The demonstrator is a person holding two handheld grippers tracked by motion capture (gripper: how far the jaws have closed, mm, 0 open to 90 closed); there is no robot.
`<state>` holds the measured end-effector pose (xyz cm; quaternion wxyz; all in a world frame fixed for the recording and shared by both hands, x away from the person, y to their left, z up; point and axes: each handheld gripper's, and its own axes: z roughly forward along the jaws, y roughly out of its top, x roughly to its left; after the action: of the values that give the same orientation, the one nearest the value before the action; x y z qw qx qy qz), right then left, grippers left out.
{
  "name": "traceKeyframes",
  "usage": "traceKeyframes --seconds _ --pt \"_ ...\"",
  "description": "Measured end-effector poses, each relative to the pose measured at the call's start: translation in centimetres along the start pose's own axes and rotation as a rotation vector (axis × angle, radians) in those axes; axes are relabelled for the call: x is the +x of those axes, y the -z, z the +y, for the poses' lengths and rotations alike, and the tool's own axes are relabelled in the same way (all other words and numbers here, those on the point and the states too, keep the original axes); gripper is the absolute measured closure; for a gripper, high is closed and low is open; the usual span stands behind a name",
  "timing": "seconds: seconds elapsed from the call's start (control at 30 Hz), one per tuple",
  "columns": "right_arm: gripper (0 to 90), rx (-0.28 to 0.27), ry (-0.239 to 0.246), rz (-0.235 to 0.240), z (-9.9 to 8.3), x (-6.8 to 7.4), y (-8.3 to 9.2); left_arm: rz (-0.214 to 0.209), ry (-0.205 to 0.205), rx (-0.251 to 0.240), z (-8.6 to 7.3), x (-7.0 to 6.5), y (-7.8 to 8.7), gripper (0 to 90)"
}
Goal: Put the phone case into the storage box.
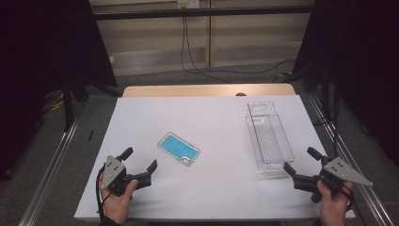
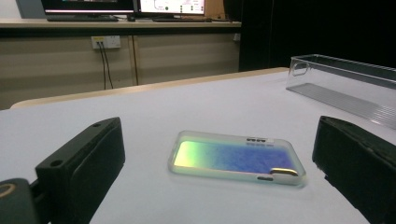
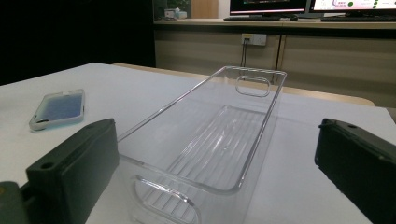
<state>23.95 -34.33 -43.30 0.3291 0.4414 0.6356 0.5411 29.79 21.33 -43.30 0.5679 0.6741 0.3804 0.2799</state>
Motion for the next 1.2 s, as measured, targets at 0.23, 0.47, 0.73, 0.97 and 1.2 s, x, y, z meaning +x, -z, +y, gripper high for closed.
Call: traceKeyframes --seconds 0.23,0.47,0.73,0.97,1.2 --pt "0.0 0.005 -0.004 0.001 0.0 0.1 0.1 0.000 0.005 0.000 0.2 0.1 -0.4 2.9" --pt "0.0 0.006 -0.001 -0.002 0.0 0.1 0.2 -0.068 0.029 0.012 0.3 0.2 -1.3 3.5" --pt "0.0 0.011 -0.008 0.006 0.0 0.1 0.1 -0.060 0.003 0.022 0.7 0.1 -2.0 3.1" --pt "0.0 0.019 -0.001 0.014 0.0 0.2 0.0 -0.102 -0.010 -0.004 0.9 -0.1 -3.1 1.7" --pt "0.0 0.003 -0.003 0.025 0.0 0.3 0.1 -0.135 -0.008 0.024 0.6 -0.3 -4.5 1.7"
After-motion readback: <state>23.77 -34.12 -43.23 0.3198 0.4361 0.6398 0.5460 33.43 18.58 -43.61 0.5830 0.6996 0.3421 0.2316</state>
